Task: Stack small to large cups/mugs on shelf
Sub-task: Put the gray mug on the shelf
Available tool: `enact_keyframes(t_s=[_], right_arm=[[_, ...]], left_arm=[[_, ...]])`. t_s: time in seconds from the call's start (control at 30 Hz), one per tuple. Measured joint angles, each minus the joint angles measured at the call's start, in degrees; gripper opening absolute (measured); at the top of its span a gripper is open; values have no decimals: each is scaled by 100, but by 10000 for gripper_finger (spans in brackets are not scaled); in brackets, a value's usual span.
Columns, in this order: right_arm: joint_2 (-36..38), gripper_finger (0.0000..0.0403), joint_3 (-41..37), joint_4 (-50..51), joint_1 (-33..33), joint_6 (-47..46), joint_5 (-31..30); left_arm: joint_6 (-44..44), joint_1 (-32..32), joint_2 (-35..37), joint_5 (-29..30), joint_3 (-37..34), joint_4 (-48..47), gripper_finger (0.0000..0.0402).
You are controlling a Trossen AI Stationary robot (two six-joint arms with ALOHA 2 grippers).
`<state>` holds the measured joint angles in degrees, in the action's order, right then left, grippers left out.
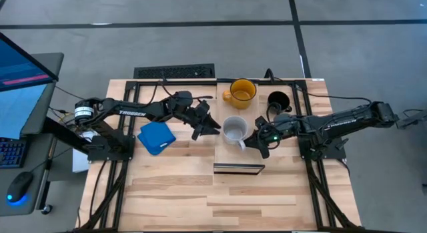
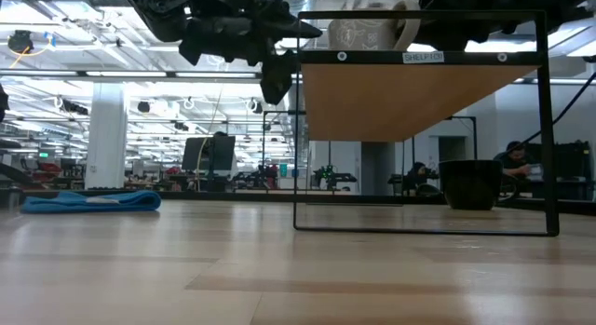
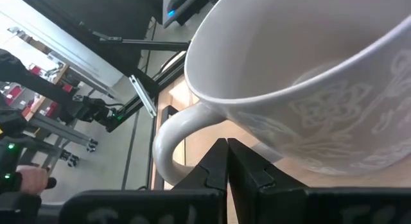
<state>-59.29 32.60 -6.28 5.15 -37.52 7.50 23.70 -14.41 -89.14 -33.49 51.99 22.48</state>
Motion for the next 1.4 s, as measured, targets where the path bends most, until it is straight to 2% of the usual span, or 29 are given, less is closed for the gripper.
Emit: enact_keyframes(t_s=[0.4, 0.93, 1.13, 1.4], right_arm=[[2, 33, 0, 66, -4, -151, -2], [2, 33, 0, 22, -4, -153, -157], [2, 33, 0, 20, -4, -153, -157], [2, 33, 0, 20, -4, -153, -157]], left_arm=[[-19, -9, 0, 271, 0, 266, 167], [-31, -205, 0, 245, 0, 448, 167], [140, -224, 0, -438, 4, 169, 167], [243, -32, -2, -404, 4, 55, 167]])
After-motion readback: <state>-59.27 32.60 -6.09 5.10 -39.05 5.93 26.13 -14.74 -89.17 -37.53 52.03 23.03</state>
